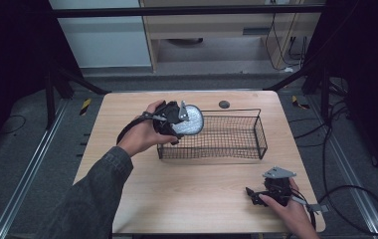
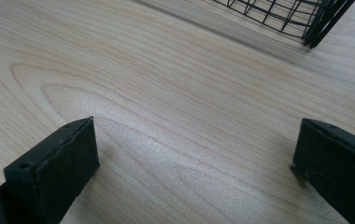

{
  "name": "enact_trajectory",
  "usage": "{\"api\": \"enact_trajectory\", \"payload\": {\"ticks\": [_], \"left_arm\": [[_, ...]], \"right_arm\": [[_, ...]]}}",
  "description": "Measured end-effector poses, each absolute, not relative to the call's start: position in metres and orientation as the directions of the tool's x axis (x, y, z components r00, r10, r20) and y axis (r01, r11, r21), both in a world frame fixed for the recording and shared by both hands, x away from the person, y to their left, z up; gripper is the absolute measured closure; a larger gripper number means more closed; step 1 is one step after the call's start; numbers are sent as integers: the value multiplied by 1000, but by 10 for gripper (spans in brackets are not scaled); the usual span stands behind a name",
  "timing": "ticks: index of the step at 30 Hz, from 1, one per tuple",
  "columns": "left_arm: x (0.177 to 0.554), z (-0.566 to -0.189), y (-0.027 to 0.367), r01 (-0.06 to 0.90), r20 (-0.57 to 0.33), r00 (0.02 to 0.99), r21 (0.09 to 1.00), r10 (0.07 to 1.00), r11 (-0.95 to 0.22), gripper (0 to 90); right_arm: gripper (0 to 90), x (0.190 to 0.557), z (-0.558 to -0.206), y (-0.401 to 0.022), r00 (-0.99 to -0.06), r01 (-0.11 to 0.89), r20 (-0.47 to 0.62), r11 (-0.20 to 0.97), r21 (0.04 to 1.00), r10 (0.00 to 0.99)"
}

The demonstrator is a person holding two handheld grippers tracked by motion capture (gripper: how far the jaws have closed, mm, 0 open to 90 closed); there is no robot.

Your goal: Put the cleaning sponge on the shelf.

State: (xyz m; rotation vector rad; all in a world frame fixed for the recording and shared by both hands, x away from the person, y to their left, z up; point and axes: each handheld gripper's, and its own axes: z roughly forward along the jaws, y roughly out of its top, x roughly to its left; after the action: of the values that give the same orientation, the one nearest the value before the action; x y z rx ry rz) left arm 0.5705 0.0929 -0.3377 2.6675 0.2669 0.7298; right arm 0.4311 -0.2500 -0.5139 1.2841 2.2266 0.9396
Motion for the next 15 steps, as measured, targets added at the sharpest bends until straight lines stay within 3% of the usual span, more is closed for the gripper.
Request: {"api": "enact_trajectory", "payload": {"ticks": [15], "left_arm": [[580,-345,81,82,441,855,403,272,-912,152]], "right_arm": [[3,431,-514,-250,-497,598,-12,352,720,868]]}}
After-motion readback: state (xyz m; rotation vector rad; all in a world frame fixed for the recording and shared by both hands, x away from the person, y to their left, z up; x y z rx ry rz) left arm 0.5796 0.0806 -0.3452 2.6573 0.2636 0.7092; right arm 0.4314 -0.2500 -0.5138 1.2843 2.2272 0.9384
